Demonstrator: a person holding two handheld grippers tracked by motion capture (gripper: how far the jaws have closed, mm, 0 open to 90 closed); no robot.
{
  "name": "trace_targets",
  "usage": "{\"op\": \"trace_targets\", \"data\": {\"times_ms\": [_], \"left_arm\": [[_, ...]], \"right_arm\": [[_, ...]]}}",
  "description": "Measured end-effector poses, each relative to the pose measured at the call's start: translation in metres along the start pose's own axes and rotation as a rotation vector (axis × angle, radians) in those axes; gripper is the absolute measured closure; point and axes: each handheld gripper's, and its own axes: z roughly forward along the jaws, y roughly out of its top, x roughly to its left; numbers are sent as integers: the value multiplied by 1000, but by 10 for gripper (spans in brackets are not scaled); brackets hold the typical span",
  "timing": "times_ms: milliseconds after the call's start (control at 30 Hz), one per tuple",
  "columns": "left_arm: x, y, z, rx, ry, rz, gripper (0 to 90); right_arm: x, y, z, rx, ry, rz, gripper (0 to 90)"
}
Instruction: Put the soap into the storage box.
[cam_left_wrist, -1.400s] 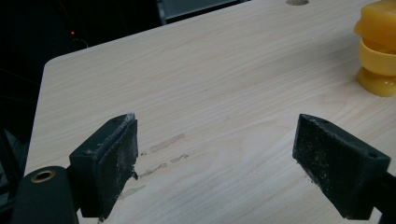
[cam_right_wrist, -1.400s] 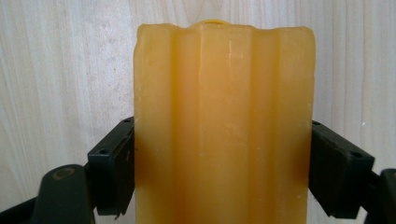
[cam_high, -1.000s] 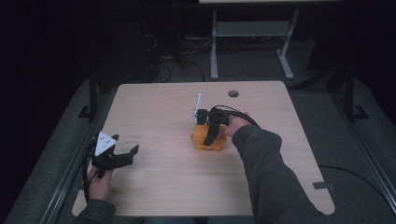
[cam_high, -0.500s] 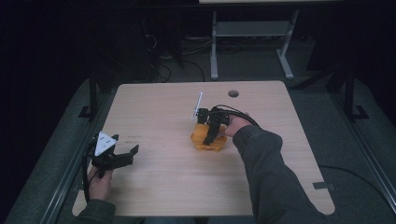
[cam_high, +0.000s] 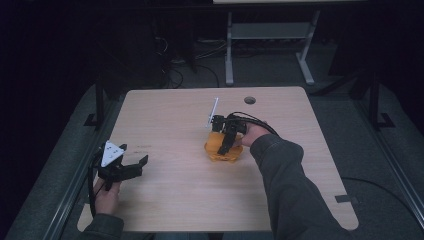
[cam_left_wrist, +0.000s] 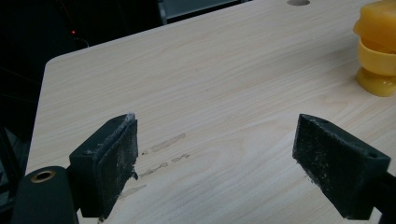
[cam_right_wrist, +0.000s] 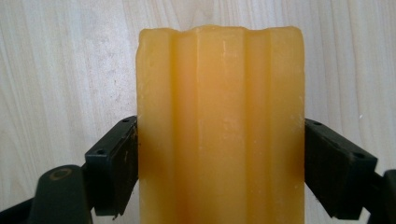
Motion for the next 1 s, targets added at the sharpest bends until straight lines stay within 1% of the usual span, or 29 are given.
{"op": "trace_targets", "data": {"times_ms": [100, 167, 400, 733, 833, 867, 1000], "left_arm": [[0, 0, 0, -1, 0, -2, 134], [0, 0, 0, -1, 2, 1, 134], [0, 0, 0, 1, 0, 0, 134], [0, 0, 0, 2, 2, -4, 134], [0, 0, 0, 2, -1, -4, 134], [0, 0, 1, 2, -1, -4, 134], [-1, 0, 0, 0, 0, -4, 134]], "right_arm": [[0, 0, 0, -1, 0, 3, 189], [0, -1, 0, -3, 7, 14, 182], [1, -4, -4, -24, 6, 27, 169], [3, -11, -11, -48, -8, 35, 169], [3, -13, -14, -59, -14, 40, 169], [3, -15, -16, -72, -17, 38, 170], [3, -19, -21, -75, -26, 43, 172]]}}
